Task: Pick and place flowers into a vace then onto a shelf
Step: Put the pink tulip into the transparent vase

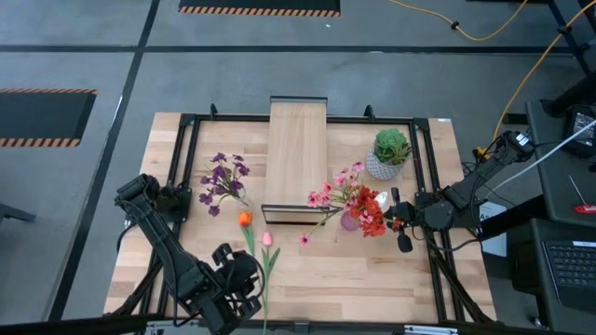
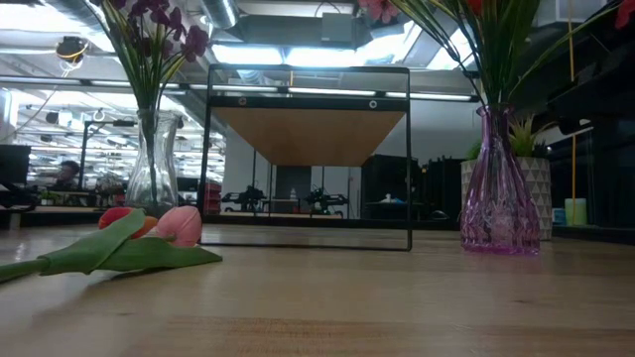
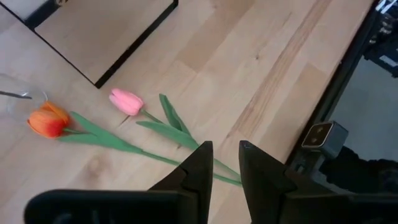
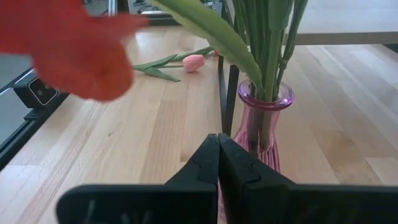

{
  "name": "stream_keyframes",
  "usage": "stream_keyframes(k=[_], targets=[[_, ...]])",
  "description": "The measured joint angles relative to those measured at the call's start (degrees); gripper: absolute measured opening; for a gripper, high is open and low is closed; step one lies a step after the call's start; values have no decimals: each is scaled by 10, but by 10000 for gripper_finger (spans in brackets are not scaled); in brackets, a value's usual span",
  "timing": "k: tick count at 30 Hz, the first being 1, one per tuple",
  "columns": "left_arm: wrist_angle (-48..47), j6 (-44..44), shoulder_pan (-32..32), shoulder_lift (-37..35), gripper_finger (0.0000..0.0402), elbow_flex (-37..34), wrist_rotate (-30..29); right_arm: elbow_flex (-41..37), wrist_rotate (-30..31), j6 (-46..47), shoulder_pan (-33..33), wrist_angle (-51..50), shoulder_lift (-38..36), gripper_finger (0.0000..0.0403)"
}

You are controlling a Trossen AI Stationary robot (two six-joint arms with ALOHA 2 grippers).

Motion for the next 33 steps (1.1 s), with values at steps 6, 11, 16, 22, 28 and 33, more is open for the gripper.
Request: stream_keyframes(k=[6, 11, 16, 22, 28, 33], targets=[[0, -11, 4, 0, 76, 0, -15, 0, 0, 0, 0, 0, 0, 2], [0, -34, 15, 0, 109, 0, -22, 0, 0, 0, 0, 0, 0, 2], [0, -97, 21, 0, 162, 0, -26, 0, 0, 0, 0, 0, 0, 2], [-5, -146, 31, 30, 214, 0, -23, 0, 0, 0, 0, 0, 0, 2], [-4, -166, 53, 95, 227, 0, 61, 0, 0, 0, 0, -1, 0, 2], [9, -196, 75, 142, 228, 0, 86, 0, 0, 0, 0, -1, 0, 2]])
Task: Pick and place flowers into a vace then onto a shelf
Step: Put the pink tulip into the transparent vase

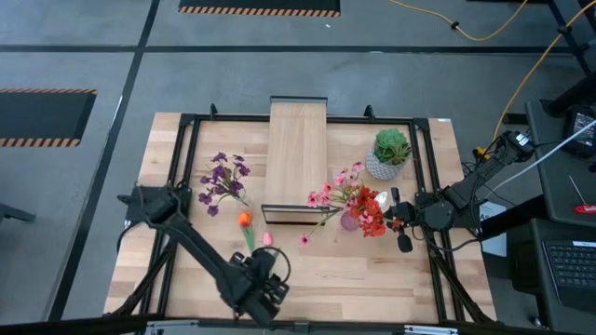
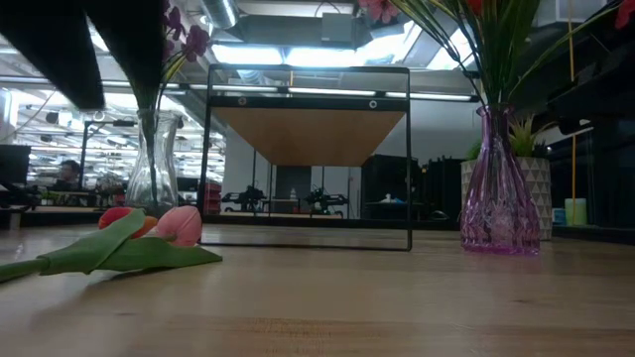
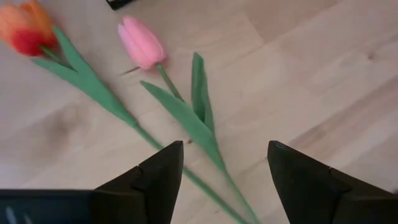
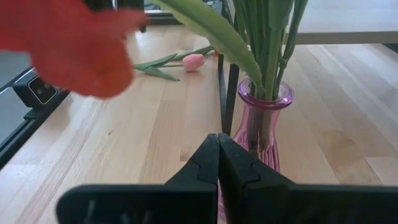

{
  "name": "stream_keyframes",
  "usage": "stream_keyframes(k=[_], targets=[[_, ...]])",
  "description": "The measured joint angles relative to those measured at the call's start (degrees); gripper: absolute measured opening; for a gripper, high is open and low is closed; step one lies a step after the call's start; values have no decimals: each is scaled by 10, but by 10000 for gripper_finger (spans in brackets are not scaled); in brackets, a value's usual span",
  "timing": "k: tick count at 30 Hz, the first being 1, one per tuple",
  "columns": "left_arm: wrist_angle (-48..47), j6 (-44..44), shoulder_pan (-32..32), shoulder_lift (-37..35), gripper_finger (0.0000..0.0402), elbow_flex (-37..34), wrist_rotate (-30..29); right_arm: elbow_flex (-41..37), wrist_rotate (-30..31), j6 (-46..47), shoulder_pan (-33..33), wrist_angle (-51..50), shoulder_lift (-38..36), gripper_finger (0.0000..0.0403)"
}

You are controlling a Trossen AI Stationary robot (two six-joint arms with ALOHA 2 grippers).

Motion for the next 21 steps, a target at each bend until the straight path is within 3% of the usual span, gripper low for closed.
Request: stream_keyframes(k=[8, 21], targets=[[20, -16, 21, 34, 228, 0, 72, 0, 0, 0, 0, -3, 0, 2], [52, -50, 21, 49, 228, 0, 49, 0, 0, -2, 0, -5, 0, 2]])
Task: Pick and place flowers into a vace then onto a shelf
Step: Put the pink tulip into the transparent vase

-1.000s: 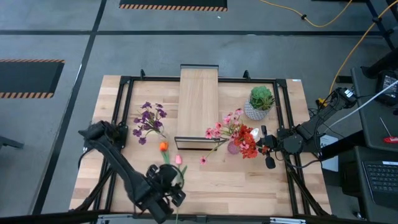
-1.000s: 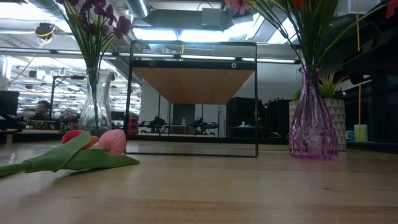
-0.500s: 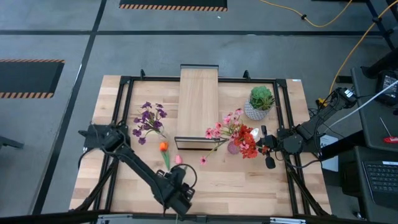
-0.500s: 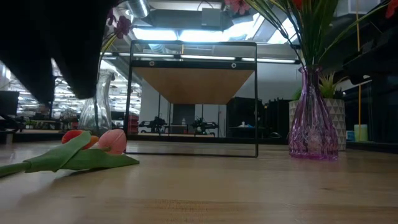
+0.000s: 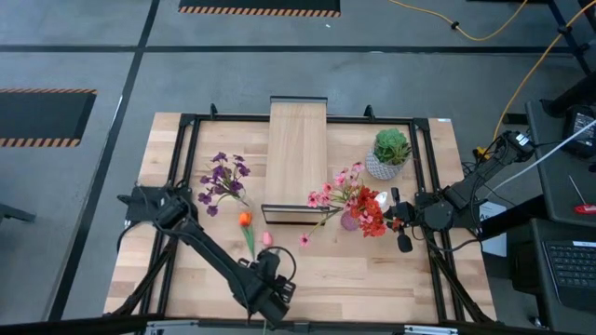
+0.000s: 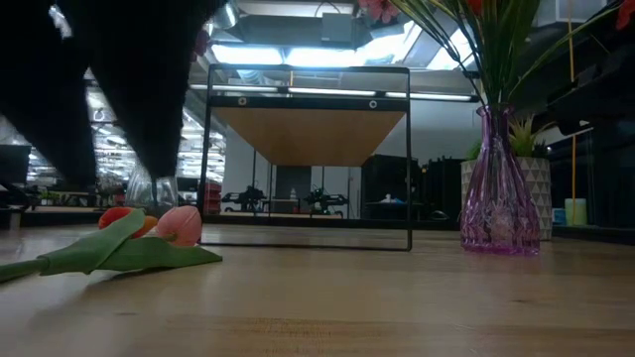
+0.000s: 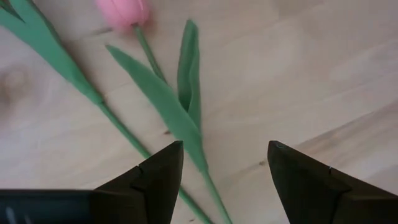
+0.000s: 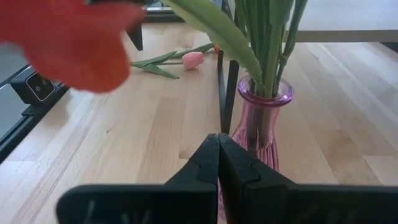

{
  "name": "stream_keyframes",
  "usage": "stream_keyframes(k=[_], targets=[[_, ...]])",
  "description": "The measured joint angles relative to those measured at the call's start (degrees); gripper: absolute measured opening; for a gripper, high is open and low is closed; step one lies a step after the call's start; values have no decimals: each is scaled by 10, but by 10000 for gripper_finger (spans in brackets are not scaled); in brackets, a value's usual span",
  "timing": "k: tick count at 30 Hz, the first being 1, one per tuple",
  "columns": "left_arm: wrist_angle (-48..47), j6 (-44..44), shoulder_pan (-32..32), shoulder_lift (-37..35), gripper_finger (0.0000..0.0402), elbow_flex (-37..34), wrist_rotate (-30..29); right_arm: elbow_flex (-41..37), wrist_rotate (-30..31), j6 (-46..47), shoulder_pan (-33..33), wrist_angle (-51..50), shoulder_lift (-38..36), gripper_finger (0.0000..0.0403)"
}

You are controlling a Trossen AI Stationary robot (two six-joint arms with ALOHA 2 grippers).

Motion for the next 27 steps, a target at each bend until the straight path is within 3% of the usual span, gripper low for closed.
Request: stream_keyframes(k=[5, 14, 27], targets=[[2, 3, 0, 26, 228, 0, 40, 0, 0, 0, 0, -2, 0, 2], [14, 5, 1, 41, 224, 0, 40, 0, 0, 0, 0, -2, 0, 2], [19, 34, 4, 64, 148, 3, 51, 0, 0, 0, 0, -2, 0, 2]])
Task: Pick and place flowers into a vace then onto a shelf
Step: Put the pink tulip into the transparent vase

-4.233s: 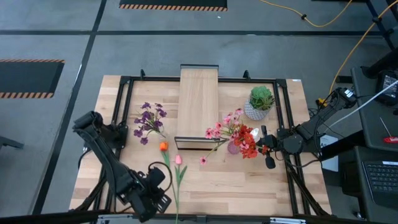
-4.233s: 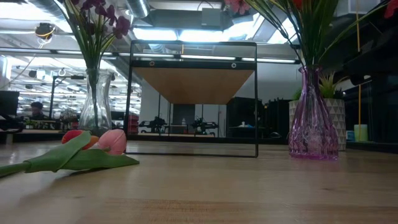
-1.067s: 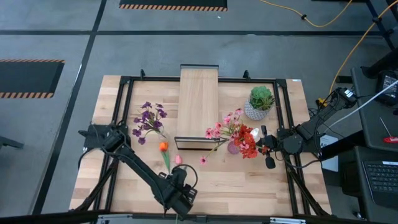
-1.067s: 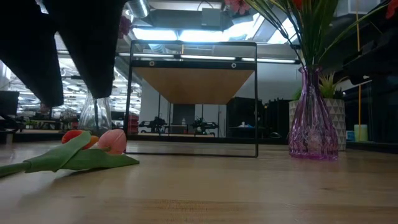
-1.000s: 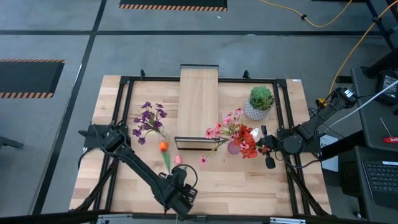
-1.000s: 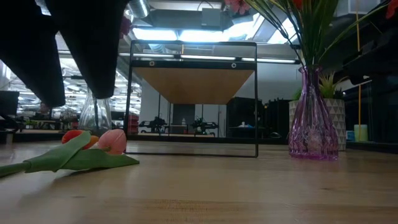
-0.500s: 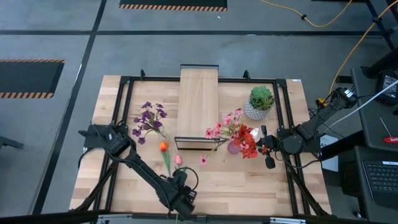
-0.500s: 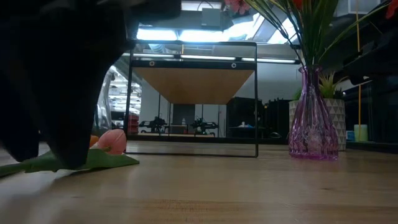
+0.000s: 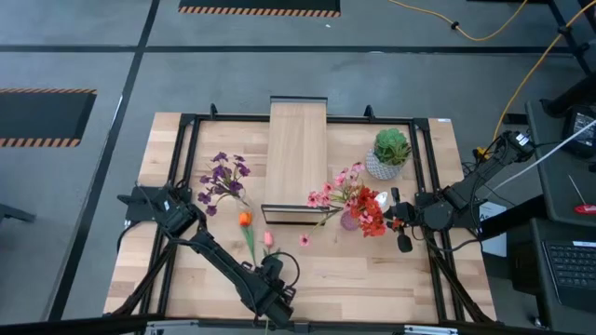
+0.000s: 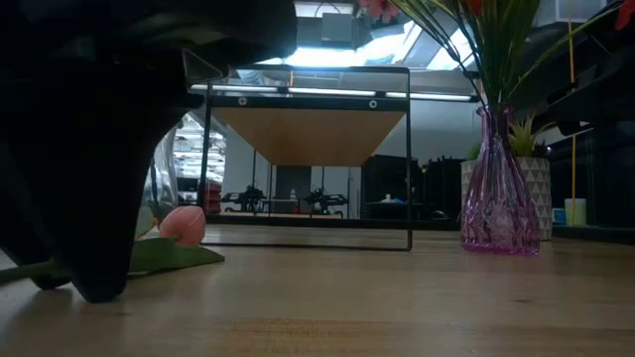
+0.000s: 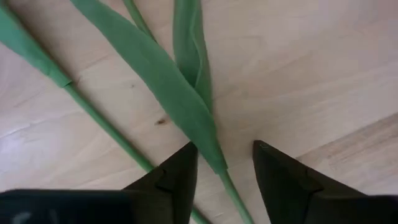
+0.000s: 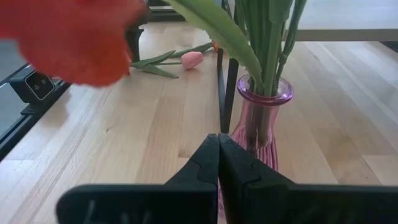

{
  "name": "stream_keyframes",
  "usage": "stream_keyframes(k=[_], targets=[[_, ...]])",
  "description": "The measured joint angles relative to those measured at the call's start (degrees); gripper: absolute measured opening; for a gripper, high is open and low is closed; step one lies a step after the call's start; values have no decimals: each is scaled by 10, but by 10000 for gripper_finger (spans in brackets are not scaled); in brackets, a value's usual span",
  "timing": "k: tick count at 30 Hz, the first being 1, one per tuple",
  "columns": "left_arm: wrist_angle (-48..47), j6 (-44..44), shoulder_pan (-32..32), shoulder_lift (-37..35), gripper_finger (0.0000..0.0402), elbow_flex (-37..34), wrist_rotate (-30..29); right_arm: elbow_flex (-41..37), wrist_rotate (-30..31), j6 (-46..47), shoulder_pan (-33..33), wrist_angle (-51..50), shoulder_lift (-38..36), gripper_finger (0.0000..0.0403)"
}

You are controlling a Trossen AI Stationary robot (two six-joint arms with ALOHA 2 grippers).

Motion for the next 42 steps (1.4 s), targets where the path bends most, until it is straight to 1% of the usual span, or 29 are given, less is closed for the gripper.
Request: stream_keyframes(k=[4, 7, 10, 12, 14, 16, 19, 21, 25, 29, 34, 36, 37, 39, 42], targets=[[0, 6, 0, -3, 106, 2, 0, 0, 0, 0, 0, 0, 0, 2], [0, 12, 1, -3, 68, 1, 2, 0, 0, -3, 0, 0, 0, 2], [-3, 16, 1, -3, 25, 1, 1, 0, 0, -28, 0, 4, 0, 4], [-3, 23, 1, -3, 11, 1, 2, 3, 0, -20, 0, 26, 0, 6], [-3, 38, 1, -8, 10, 0, 9, 20, -6, -17, 0, 30, -3, 8], [-9, 46, 2, -16, 8, -2, 16, 39, -44, -46, 0, 28, -13, 9], [-24, 46, -1, -37, 7, -3, -12, 65, -109, -113, 0, 4, -29, 9], [-42, 36, -6, -56, 7, -1, -40, 71, -125, -147, 0, -15, -50, 9], [-90, 1, -18, -82, 6, -1, -99, 71, -125, -164, 0, -78, -119, 9], [-136, -39, -36, -109, 5, -1, -137, 71, -123, -167, 0, -139, -213, 9], [-197, -97, -56, -123, 5, -1, -198, 71, -70, -186, 0, -191, -325, 9], [-221, -122, -64, -123, 5, -1, -212, 68, -69, -205, 0, -178, -324, 9], [-232, -136, -68, -122, 4, -1, -217, 64, -80, -209, -1, -184, -323, 9], [-258, -164, -76, -122, 5, -1, -219, 54, -82, -213, -1, -156, -322, 9], [-262, -182, -83, -122, 5, -2, -222, 31, -82, -233, -4, -134, -324, 9]])
